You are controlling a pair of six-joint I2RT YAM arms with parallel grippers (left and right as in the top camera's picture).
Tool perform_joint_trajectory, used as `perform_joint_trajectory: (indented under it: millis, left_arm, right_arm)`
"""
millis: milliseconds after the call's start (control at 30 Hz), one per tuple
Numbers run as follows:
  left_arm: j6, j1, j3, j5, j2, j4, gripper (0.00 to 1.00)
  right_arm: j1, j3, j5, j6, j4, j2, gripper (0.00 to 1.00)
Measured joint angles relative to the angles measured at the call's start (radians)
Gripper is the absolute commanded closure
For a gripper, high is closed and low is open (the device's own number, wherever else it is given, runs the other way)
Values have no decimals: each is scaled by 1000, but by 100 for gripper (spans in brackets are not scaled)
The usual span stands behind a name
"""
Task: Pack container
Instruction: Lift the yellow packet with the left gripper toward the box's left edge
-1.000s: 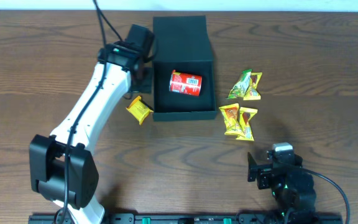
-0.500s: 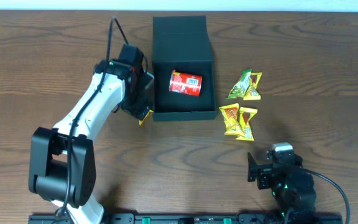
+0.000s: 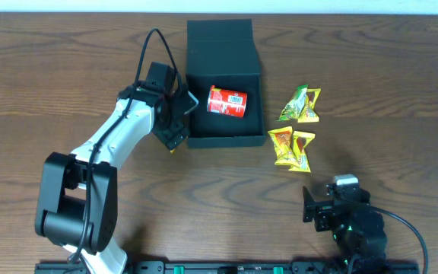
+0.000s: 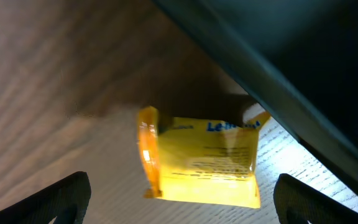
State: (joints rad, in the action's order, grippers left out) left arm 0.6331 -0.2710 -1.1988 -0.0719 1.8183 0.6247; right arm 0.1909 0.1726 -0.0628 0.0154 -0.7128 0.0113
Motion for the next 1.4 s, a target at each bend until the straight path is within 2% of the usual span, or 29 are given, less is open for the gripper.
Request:
perform_joint_trajectory:
  millis: [433,767,867,900,1233,1400]
  left_arm:
    - [18,1,60,-68,0,-70,5]
    - [20,2,60,-75,66,-85,5]
    - [24,11,60,-80,77,-93,0]
    - [26,14,60,-80,76,-94,5]
    - [26,42,60,-82,78,-110,29]
    - [26,42,60,-82,78,-109,35]
  right_arm:
    - [0,0,0,0,0,0,1]
    - [0,0,0,0,0,0,1]
    - [0,0,0,0,0,0,1]
    - [0,0,0,0,0,0,1]
    - [0,0,0,0,0,0,1]
    - [0,0,0,0,0,0,1]
